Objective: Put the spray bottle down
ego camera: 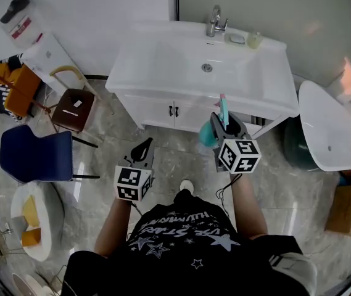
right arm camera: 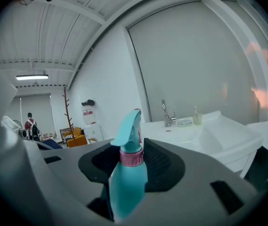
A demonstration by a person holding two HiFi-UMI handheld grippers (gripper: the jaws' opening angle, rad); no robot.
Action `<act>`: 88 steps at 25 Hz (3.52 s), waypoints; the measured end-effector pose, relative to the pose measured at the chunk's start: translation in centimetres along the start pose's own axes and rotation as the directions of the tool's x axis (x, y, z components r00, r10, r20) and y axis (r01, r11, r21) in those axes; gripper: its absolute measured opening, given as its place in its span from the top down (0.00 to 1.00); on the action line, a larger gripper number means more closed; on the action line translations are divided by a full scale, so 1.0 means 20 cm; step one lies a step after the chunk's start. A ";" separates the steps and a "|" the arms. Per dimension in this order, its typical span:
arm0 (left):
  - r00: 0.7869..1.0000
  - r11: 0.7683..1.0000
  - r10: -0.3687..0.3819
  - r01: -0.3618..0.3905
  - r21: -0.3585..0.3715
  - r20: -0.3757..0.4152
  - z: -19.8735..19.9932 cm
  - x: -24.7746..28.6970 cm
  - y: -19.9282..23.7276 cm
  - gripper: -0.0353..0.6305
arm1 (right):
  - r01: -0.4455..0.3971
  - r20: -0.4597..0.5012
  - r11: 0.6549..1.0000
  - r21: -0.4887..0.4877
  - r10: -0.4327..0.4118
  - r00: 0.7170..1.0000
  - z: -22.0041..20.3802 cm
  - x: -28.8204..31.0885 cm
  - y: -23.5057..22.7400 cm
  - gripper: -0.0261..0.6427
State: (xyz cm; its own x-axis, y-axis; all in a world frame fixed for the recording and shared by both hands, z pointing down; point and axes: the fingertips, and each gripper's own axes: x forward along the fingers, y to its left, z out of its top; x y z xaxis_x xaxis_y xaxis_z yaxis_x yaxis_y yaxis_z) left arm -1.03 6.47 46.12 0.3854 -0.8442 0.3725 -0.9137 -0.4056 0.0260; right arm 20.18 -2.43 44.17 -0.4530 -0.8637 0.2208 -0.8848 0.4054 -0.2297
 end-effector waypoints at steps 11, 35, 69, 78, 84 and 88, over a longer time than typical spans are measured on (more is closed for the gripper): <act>0.997 0.997 0.076 -0.076 -0.014 0.012 0.15 0.30 0.15 0.92 | -0.078 -0.017 0.997 0.009 0.078 0.997 0.10 0.39 -0.13 0.72; 0.994 0.992 0.106 -0.107 -0.068 -0.016 0.32 0.96 1.30 0.92 | -0.085 -0.052 0.996 -0.006 0.085 0.995 0.28 1.70 0.13 0.72; 0.992 0.995 -0.003 -0.009 -0.098 -0.123 0.41 1.73 2.46 0.92 | -0.006 -0.004 0.996 -0.092 0.006 1.000 0.31 3.42 0.55 0.72; 0.992 0.997 -0.005 -0.004 -0.074 -0.127 0.38 1.74 2.48 0.92 | -0.004 0.033 0.992 -0.129 0.008 0.999 0.28 3.47 0.59 0.72; 0.992 0.998 -0.012 0.003 -0.070 -0.127 0.38 1.75 2.48 0.92 | 0.011 0.022 0.986 -0.164 -0.007 1.000 0.26 3.47 0.61 0.72; 0.992 0.997 -0.018 0.009 -0.075 -0.128 0.37 1.76 2.46 0.92 | 0.018 0.010 0.987 -0.161 -0.017 1.000 0.24 3.44 0.62 0.72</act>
State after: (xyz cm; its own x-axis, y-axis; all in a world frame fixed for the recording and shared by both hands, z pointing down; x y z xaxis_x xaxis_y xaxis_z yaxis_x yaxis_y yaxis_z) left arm -31.44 -45.85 53.63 0.3821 -0.7850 0.4876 -0.9175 -0.3855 0.0984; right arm -21.43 -58.31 51.95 -0.4372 -0.8734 0.2147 -0.8988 0.4328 -0.0698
